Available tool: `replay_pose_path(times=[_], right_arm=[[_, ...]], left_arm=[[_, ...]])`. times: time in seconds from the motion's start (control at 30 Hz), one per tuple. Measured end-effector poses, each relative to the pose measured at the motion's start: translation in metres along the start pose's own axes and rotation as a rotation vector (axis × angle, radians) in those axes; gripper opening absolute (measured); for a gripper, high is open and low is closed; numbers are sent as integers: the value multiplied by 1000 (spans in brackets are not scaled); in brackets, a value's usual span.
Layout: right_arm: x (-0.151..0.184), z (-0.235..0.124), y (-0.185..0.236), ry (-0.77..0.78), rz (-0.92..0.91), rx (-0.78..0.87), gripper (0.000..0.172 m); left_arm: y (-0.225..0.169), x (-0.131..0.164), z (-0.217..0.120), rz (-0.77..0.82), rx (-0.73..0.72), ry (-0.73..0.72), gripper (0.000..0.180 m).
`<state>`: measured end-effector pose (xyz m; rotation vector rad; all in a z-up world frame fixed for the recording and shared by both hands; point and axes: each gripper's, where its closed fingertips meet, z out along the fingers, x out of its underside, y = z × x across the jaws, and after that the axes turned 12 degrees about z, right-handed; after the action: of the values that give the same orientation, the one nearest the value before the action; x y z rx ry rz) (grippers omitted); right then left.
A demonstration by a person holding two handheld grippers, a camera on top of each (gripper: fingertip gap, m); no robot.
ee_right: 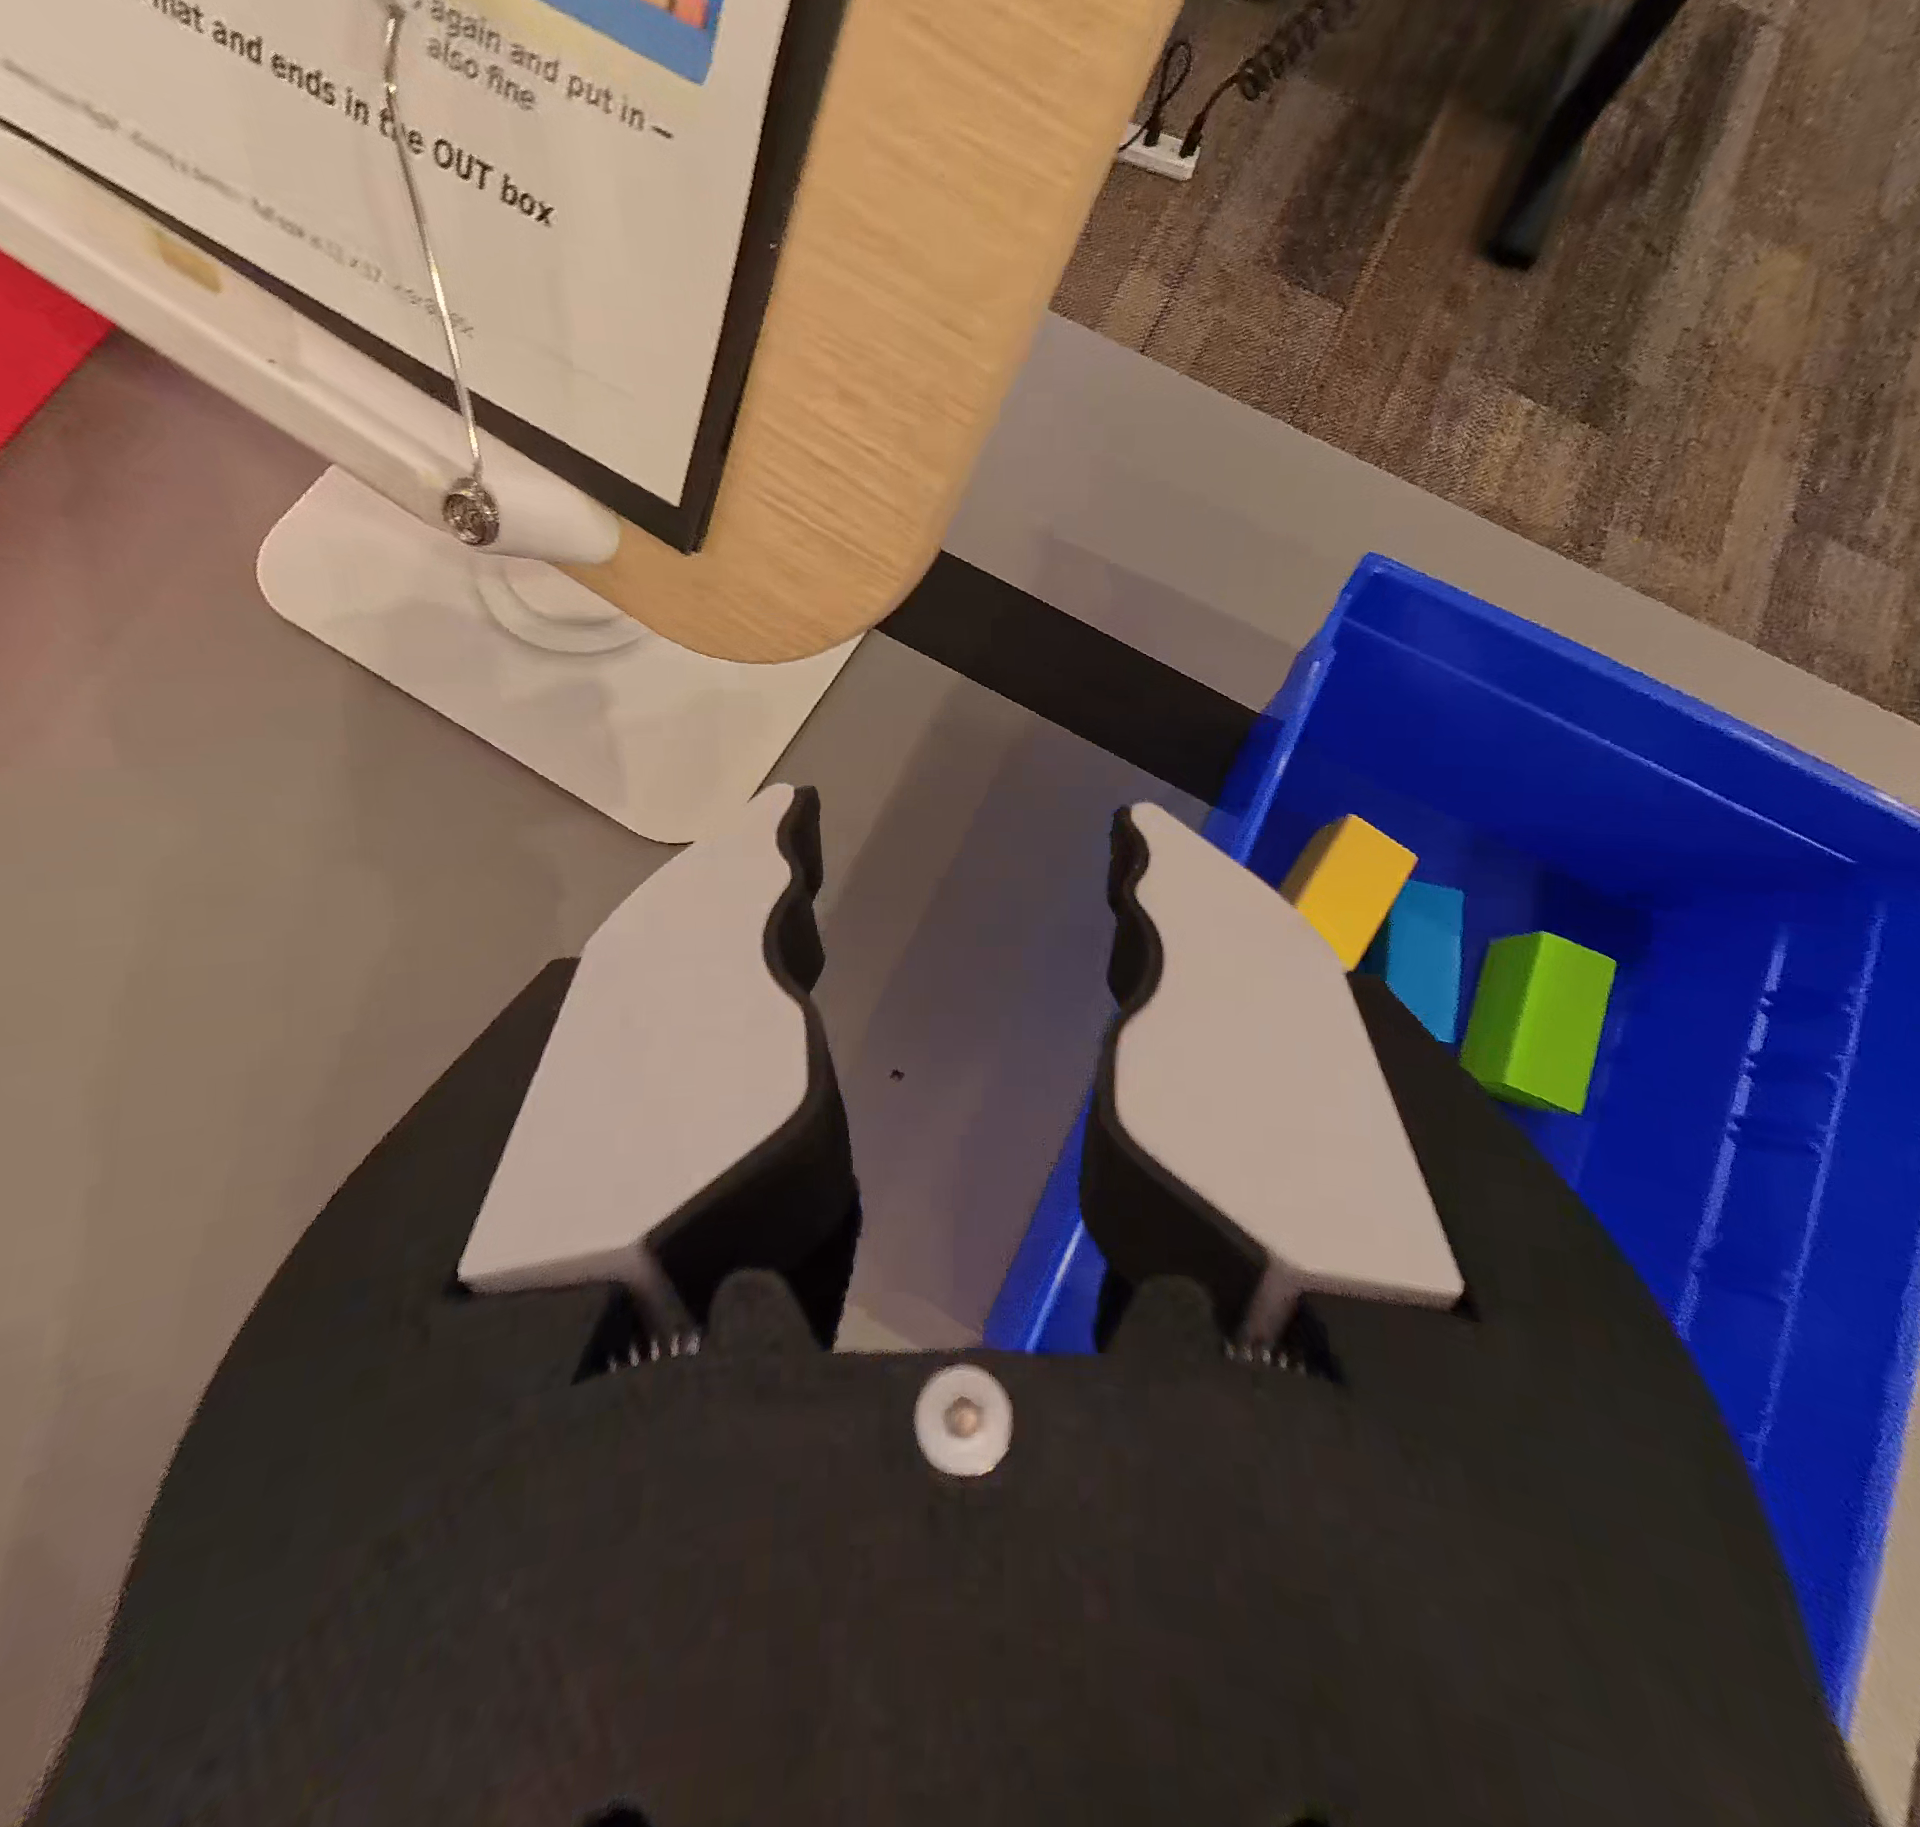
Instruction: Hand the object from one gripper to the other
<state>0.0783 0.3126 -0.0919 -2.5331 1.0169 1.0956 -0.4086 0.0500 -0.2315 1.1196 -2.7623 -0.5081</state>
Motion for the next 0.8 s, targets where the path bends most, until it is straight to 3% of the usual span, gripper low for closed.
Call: replay_pose_path(times=[0.2, 0.37, 0.53, 0.7, 0.8], right_arm=[[1, 6, 11, 8, -30, -31, 51], [-8, -3, 31, -43, -95, -73, 50], [-28, -29, 106, -184, -269, -298, 51], [-33, -61, 227, -394, -441, -701, 50], [-27, -67, 279, -490, -493, -847, 48]], left_arm=[[-1, 8, 24, 131, 104, 155, 36], [2, -1, 15, 88, 96, 72, 35], [7, -30, -50, -101, -9, -289, 34], [-24, -105, -158, -195, -26, -873, 34], [-58, -149, -209, -163, -18, -1101, 34]])
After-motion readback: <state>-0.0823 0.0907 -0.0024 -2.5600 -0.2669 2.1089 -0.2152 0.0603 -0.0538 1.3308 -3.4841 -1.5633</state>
